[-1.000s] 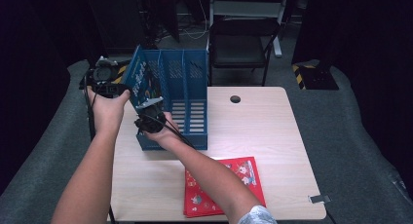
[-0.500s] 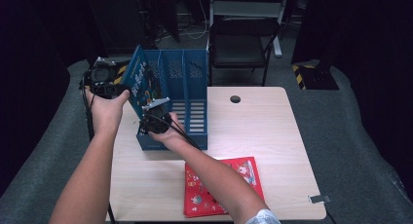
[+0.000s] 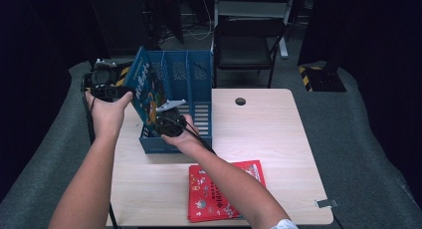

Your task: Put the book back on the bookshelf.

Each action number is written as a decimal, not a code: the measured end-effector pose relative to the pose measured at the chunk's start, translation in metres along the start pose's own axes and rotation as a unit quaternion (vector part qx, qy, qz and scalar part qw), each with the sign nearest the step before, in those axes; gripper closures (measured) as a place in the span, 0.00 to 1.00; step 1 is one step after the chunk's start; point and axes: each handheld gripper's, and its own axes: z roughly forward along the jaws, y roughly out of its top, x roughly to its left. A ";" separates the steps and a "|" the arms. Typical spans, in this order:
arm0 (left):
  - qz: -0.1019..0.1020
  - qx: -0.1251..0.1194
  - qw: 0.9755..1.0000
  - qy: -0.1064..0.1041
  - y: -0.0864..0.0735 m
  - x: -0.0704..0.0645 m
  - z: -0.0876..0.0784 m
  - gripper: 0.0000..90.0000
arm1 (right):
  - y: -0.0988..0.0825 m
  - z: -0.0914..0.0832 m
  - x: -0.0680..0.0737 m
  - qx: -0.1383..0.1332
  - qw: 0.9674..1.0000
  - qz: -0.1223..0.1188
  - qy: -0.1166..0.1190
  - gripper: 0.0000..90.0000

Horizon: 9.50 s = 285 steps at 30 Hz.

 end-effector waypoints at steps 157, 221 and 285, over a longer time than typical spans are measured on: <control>0.307 0.068 0.911 -0.266 -0.272 -0.119 0.058 0.38 | -0.253 -0.232 -0.027 0.053 0.983 0.034 -0.170 0.19; 0.185 0.111 0.938 -0.271 -0.282 -0.092 0.063 0.33 | -0.252 -0.238 -0.033 0.064 0.976 0.154 -0.143 0.36; 0.111 0.136 0.939 -0.296 -0.287 -0.061 0.067 0.28 | -0.240 -0.216 -0.037 0.056 0.983 0.143 -0.105 0.36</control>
